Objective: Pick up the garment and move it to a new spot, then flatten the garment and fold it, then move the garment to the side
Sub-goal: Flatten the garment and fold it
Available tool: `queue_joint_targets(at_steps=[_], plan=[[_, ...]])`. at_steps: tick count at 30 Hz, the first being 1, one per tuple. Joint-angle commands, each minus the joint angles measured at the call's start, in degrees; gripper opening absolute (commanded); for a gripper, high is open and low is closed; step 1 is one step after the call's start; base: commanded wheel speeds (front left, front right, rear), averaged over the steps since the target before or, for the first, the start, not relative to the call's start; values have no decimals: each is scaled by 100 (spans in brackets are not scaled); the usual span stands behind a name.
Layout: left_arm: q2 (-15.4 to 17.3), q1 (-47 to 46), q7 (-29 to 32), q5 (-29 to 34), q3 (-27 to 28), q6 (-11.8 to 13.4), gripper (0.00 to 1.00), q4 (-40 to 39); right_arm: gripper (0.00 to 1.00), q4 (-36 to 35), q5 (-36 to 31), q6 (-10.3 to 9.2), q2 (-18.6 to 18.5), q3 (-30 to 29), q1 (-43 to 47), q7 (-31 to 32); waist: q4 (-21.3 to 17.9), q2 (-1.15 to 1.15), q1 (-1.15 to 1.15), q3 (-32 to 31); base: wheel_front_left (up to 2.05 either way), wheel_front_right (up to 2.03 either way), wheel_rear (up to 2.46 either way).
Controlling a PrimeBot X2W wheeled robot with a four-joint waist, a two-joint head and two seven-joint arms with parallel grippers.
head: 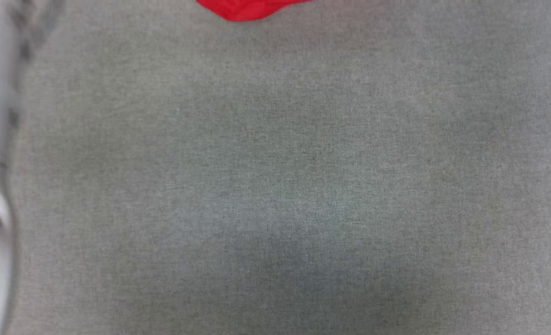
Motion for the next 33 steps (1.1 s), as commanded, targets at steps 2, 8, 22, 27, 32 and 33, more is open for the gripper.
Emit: queue_joint_targets(at_steps=[2,8,22,27,32,33], plan=[[-150,680,84,-401,-107,-44,0,-398,0,-477,240,-8,-199,198,669,75,14,0,0,-187,0,0,0],[360,2321,209,-1295,-427,-41,0,-1838,0,-1727,855,-8,-729,547,2039,182,-71,0,0,-411,0,0,0],[1268,6704,-8,-2290,-9,-43,0,-4432,0,-4058,1695,-8,-1987,619,5263,225,-280,0,0,-1211,0,0,0],[1383,7843,-11,-2317,226,-43,0,-5203,0,-4718,1611,-8,-2351,414,6187,400,-313,0,0,-1344,0,0,0],[1525,8561,-3,-2237,398,-44,0,-5679,0,-5151,1454,-8,-2516,112,6791,586,-367,0,0,-1380,0,0,0],[1541,8722,-4,-2238,442,-43,0,-5772,0,-5255,1409,-8,-2535,16,6939,641,-372,0,0,-1385,0,0,0]])
